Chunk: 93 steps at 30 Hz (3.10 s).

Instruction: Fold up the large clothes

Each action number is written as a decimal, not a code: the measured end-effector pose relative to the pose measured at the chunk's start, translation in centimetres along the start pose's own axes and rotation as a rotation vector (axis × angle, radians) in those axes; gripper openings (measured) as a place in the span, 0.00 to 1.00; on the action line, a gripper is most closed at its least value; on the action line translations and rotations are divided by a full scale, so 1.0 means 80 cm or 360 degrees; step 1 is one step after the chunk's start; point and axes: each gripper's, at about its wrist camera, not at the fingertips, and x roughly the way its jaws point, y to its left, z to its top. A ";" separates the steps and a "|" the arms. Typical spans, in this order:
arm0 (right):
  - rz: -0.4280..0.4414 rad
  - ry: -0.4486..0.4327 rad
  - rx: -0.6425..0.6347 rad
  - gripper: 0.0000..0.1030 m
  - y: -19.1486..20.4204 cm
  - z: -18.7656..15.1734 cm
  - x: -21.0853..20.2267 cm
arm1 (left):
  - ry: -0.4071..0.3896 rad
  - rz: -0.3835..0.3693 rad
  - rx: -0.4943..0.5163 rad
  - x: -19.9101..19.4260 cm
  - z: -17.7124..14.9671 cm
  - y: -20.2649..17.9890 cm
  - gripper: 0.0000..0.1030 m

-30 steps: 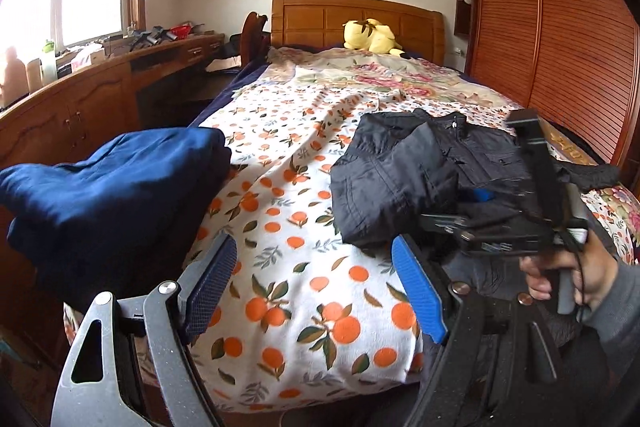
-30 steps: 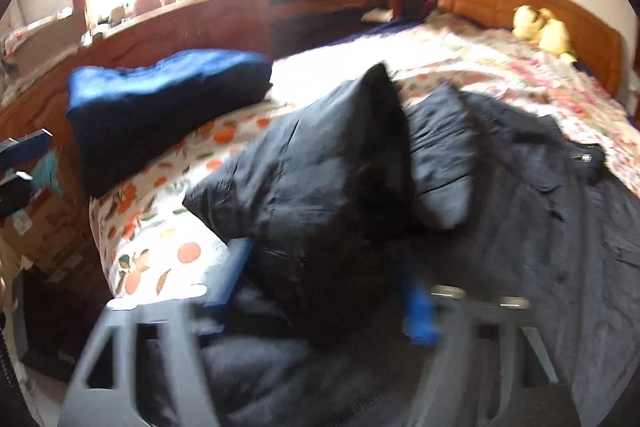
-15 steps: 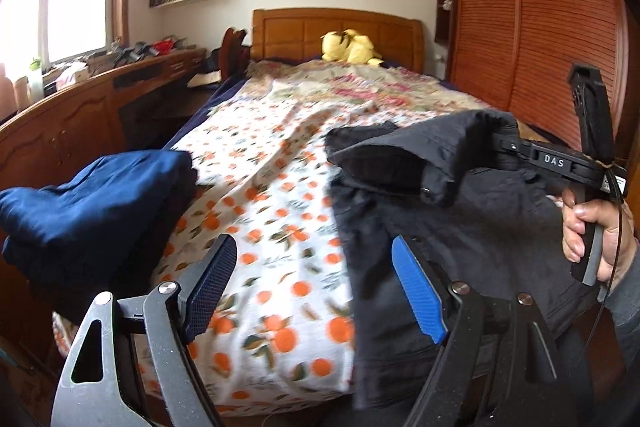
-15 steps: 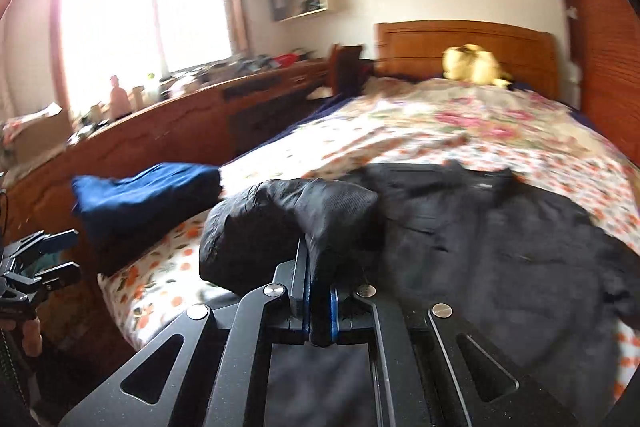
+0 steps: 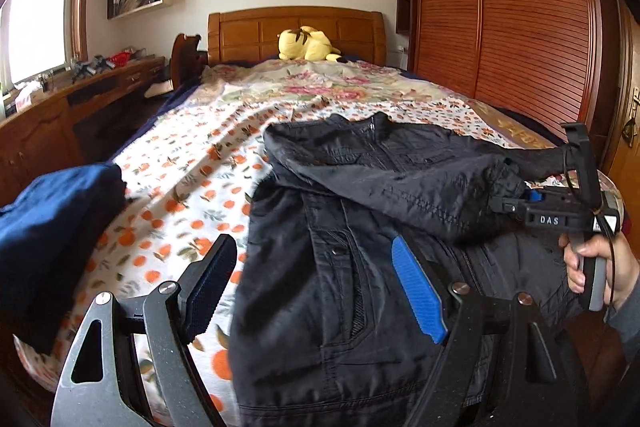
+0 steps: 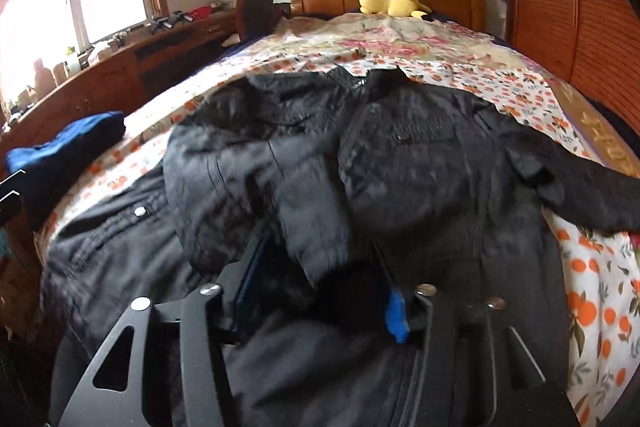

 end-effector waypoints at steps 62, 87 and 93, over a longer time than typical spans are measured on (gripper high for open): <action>0.0349 0.0033 -0.0255 0.11 0.080 0.032 -0.013 | 0.0031 -0.0059 -0.0112 -0.022 -0.039 -0.005 0.78; -0.0333 -0.0109 -0.0118 0.39 -0.081 0.004 0.067 | 0.0069 -0.0158 0.0145 0.109 0.032 -0.104 0.78; -0.0247 0.0073 -0.0076 0.45 -0.120 0.001 0.108 | 0.0064 -0.0234 0.0186 0.153 0.056 -0.142 0.78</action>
